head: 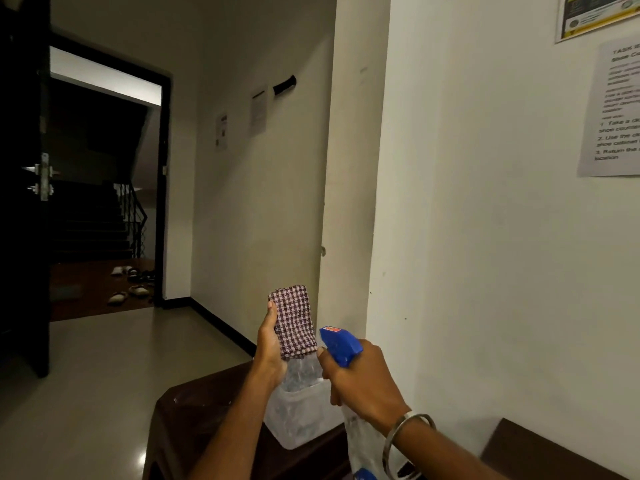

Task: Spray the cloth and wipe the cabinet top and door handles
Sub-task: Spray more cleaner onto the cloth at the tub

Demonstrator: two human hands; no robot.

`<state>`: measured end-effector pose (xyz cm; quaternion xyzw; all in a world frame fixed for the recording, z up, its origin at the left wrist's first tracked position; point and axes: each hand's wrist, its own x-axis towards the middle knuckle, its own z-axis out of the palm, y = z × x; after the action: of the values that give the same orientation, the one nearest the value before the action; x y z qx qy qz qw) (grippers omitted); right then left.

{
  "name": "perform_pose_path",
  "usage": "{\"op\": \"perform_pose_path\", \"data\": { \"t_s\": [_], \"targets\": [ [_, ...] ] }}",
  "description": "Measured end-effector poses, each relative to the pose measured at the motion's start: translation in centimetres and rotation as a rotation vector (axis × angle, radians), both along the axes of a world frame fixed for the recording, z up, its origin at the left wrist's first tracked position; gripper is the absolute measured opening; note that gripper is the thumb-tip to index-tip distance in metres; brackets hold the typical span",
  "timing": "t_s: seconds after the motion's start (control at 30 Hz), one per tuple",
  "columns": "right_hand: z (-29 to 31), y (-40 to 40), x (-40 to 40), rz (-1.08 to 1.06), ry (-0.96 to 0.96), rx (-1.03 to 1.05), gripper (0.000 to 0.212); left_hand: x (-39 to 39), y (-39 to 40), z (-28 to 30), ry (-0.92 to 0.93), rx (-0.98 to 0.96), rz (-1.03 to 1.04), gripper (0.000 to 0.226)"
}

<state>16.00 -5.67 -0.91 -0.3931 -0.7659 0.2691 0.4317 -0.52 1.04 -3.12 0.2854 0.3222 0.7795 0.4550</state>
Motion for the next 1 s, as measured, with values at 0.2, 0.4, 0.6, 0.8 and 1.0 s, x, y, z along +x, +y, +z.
{"op": "perform_pose_path", "data": {
  "t_s": [0.2,0.4,0.6,0.8,1.0],
  "targets": [
    [-0.5,0.7,1.1,-0.031,-0.001,-0.064,0.022,0.1,-0.2,0.1,0.002,0.018,0.015,0.051],
    [-1.2,-0.4,0.5,0.032,-0.044,-0.040,0.025,0.2,-0.6,0.2,0.005,-0.003,0.021,0.052],
    [-2.0,-1.1,-0.6,0.030,-0.073,-0.074,0.027,0.2,-0.8,0.1,-0.007,-0.017,0.030,0.056],
    [-1.8,-0.9,0.4,-0.044,0.019,-0.054,0.019,0.2,-1.1,0.4,-0.004,-0.002,0.019,0.051],
    [-1.4,-0.6,1.5,-0.068,0.013,-0.067,0.020,0.3,-1.0,0.4,-0.011,-0.007,0.031,0.055]
  ]
}}
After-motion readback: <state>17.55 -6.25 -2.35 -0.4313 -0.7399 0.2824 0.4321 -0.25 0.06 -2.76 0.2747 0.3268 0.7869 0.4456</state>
